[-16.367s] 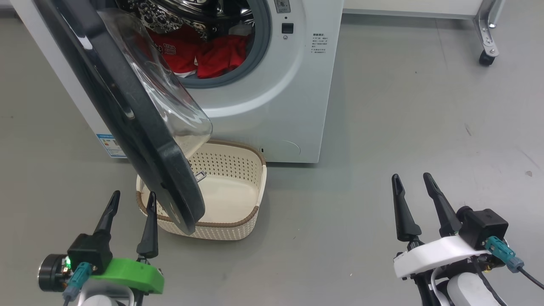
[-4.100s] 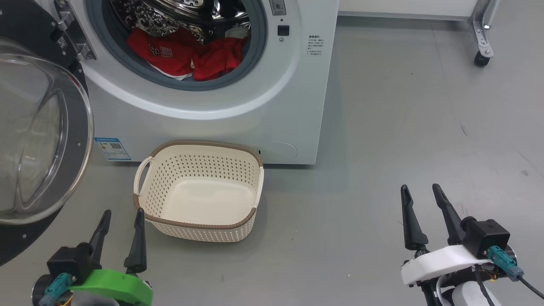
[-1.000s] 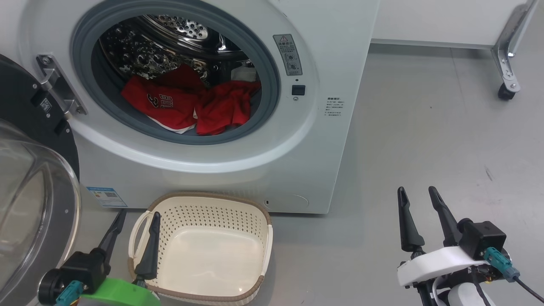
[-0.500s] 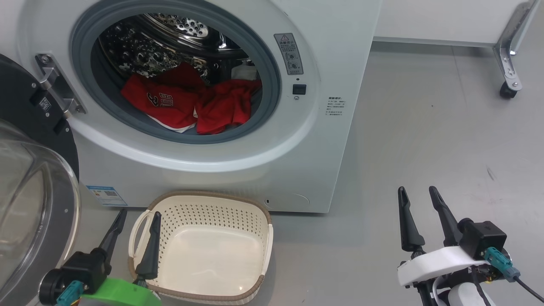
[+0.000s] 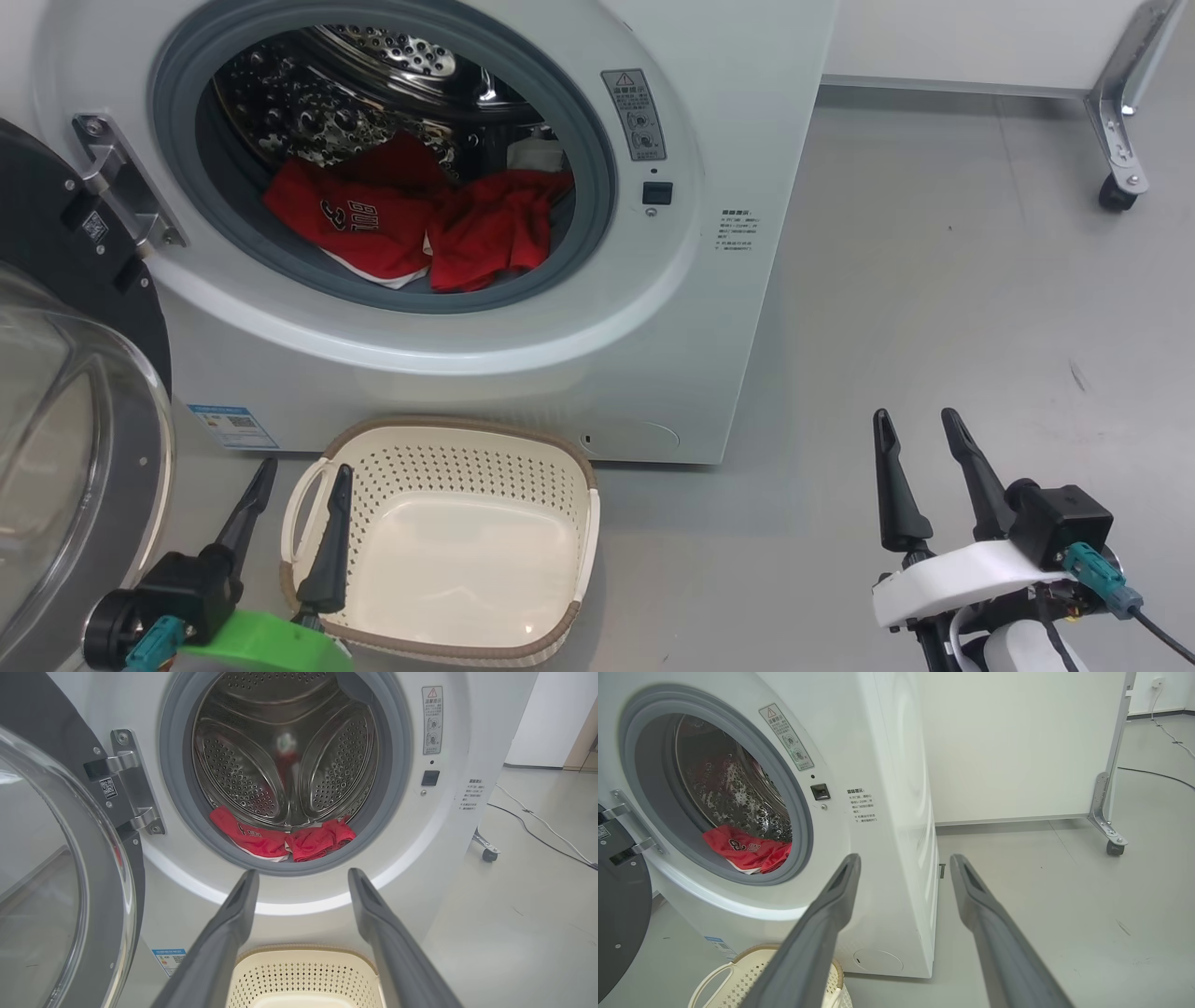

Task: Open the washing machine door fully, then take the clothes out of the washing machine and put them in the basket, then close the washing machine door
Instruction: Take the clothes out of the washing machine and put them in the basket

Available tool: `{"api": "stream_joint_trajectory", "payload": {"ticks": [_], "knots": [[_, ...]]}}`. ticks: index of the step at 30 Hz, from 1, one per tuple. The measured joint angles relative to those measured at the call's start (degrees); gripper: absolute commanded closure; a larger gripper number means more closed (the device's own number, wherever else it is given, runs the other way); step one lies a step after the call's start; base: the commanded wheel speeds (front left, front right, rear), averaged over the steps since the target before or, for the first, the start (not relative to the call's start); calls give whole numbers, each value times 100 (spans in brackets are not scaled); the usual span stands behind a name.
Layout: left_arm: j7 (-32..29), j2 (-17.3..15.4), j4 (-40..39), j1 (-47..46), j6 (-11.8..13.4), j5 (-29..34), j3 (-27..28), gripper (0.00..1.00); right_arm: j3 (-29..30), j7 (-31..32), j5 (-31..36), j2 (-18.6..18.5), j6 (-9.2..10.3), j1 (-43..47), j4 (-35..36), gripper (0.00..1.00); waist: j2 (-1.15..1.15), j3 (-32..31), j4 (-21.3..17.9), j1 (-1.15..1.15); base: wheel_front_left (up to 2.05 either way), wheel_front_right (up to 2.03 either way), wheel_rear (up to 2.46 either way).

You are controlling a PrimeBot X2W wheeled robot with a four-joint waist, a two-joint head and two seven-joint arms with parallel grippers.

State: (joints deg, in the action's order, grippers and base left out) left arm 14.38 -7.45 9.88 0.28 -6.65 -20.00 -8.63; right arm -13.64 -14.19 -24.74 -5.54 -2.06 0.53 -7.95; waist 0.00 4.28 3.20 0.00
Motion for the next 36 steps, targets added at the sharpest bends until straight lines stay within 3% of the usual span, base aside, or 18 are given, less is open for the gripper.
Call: {"api": "stream_joint_trajectory", "payload": {"ticks": [15,29,36], "knots": [[5,-82,-177,-16,112,-5,301,0,-154,0,27,36,-38,-8,163,0,0,381,-166,0,0,0,0],[-338,-594,-426,-858,229,147,532,0,-425,0,30,160,-42,-292,376,0,0,1132,-608,0,0,0,0],[-835,-834,-335,-1608,240,120,710,0,-527,0,27,199,-82,-553,498,0,0,1586,-928,0,0,0,0]]}}
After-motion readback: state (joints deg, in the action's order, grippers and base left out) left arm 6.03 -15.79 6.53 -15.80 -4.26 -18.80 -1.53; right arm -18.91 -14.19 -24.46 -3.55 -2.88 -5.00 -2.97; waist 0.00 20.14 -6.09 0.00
